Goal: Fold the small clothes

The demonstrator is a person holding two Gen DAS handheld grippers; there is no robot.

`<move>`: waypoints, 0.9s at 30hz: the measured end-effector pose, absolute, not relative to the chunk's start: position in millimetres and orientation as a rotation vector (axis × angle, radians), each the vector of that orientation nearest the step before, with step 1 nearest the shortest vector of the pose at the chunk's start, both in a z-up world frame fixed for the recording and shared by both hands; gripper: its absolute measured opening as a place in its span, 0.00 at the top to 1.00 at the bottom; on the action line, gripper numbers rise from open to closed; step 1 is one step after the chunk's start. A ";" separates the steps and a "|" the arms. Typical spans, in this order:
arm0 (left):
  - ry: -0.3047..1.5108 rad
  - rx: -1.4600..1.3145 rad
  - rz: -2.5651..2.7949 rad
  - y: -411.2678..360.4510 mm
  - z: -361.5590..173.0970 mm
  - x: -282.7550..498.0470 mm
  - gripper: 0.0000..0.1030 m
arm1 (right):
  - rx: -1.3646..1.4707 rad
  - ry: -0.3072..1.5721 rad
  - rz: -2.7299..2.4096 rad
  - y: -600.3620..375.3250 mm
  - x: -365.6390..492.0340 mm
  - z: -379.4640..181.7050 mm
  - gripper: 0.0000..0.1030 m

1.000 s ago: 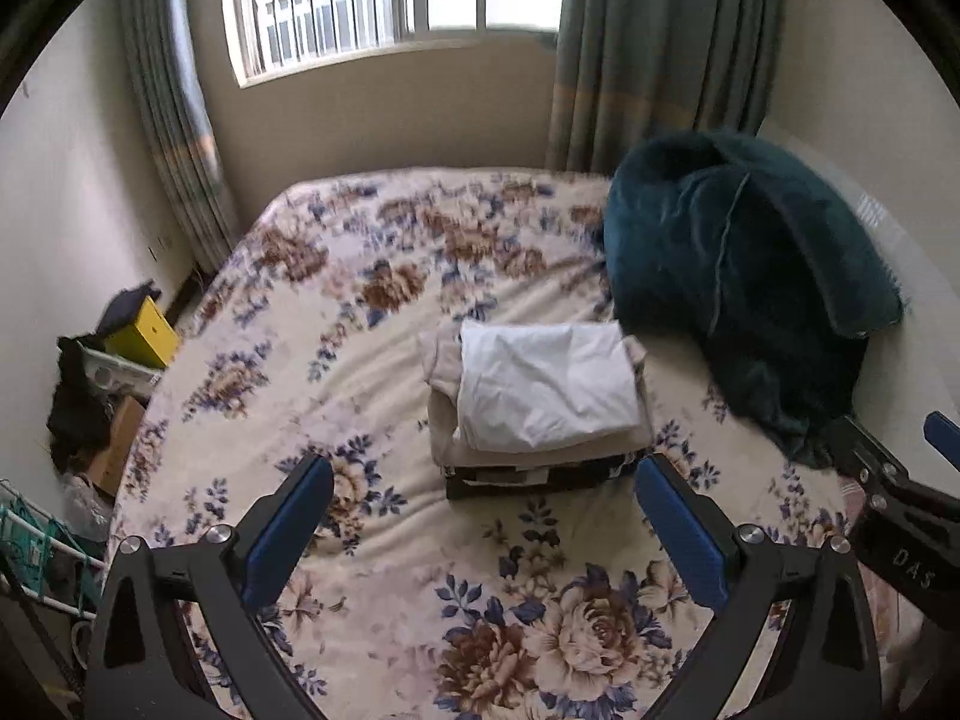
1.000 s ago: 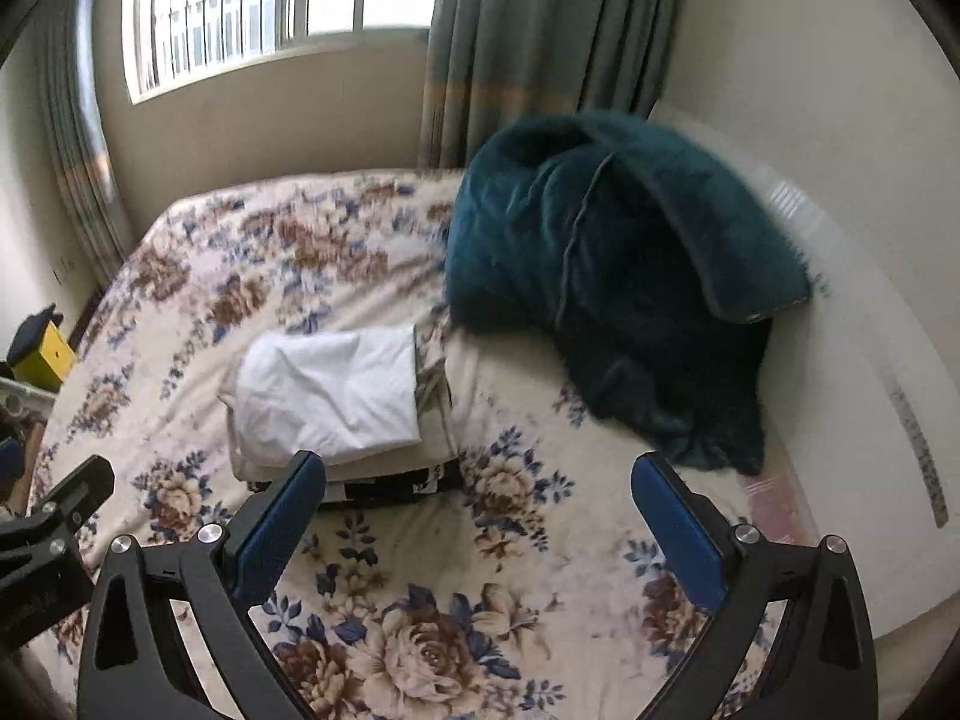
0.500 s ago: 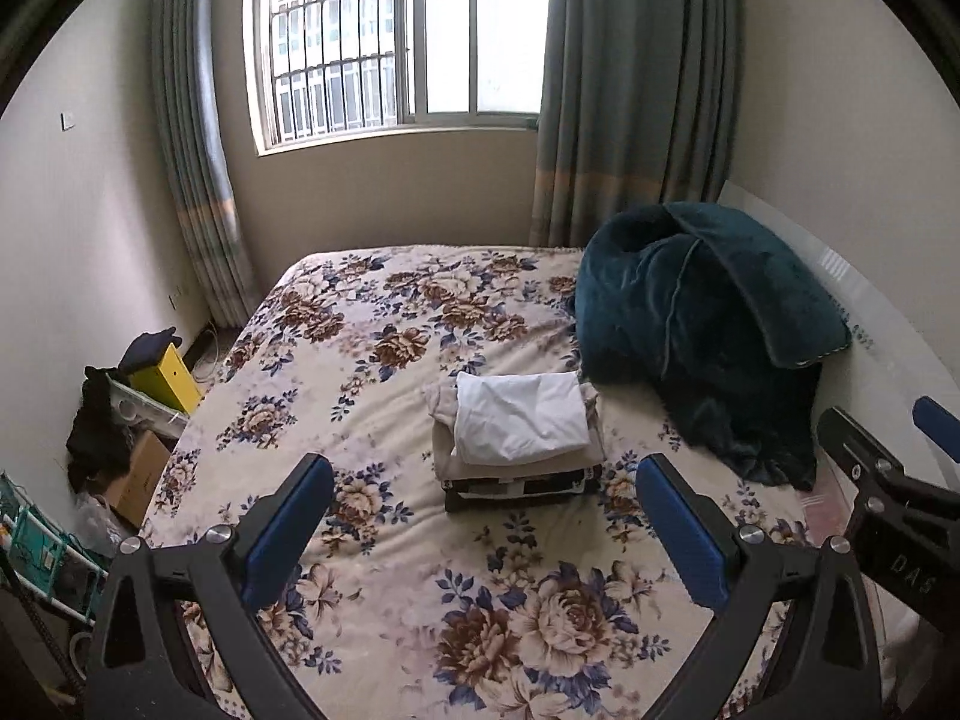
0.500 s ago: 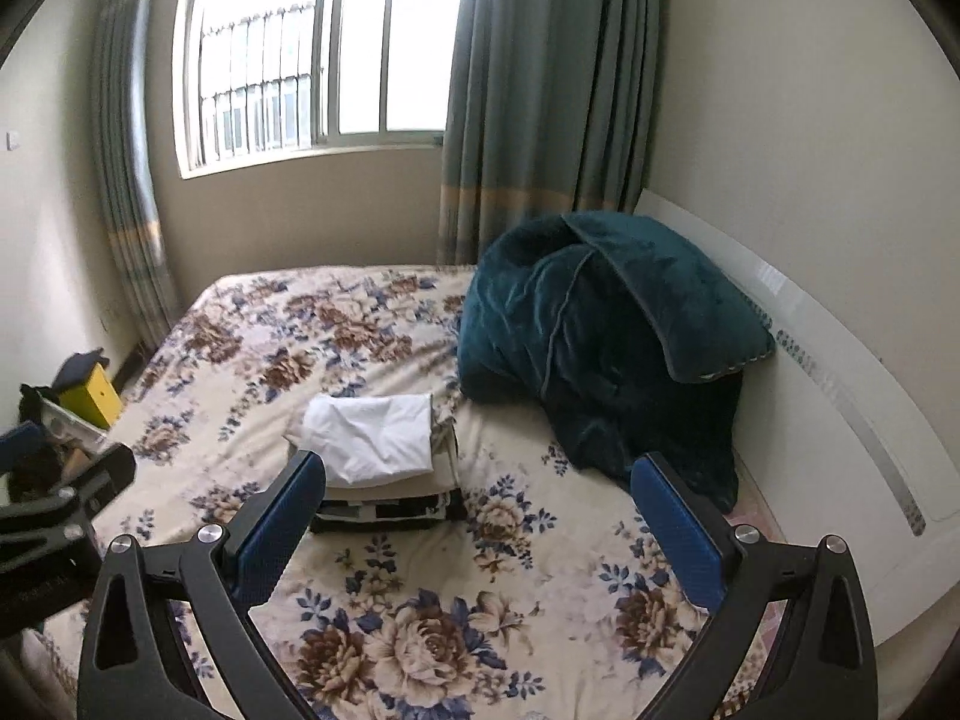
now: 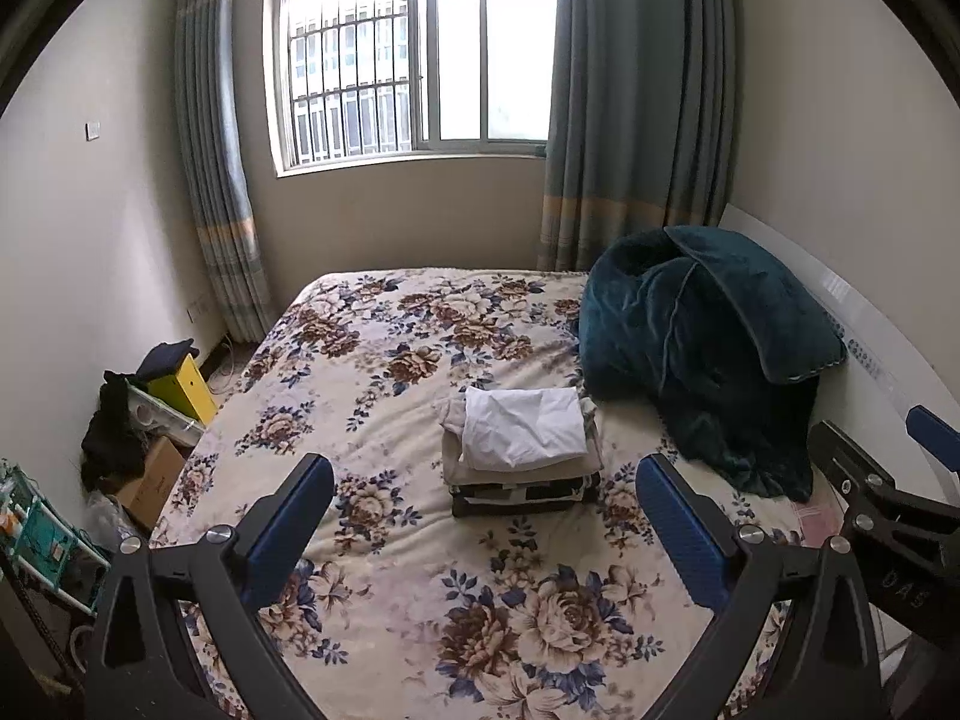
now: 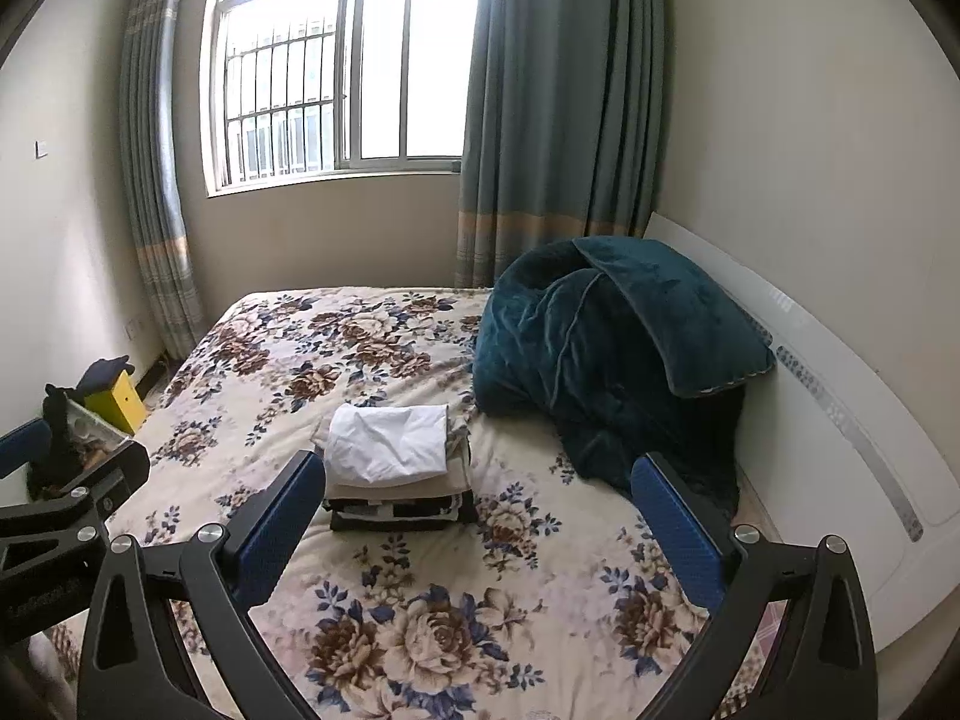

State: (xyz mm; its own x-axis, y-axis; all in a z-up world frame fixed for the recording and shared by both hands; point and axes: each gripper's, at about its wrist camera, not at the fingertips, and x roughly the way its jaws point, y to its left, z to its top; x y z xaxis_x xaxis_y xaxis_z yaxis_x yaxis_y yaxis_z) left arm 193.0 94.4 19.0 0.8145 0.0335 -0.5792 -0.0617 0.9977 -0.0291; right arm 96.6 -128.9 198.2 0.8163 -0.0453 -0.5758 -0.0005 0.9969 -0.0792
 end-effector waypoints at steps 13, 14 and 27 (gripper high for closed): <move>0.626 -0.048 0.089 97.1 17.5 194.2 0.00 | -0.075 0.615 0.008 -125.5 102.0 200.0 0.00; 0.623 -0.046 0.094 97.4 18.2 193.8 0.00 | -0.076 0.614 0.012 -124.3 102.2 200.2 0.00; 0.594 -0.042 0.109 105.7 24.9 194.3 0.00 | -0.066 0.590 0.015 -120.7 101.5 203.3 0.00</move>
State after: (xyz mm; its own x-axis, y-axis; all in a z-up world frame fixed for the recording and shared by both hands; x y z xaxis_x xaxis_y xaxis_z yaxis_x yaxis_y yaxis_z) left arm 194.3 105.7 24.9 0.8234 0.0901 -0.5603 -0.1145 0.9934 -0.0086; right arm 101.5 -120.7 203.3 0.8310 -0.0048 -0.5562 -0.0328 0.9978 -0.0575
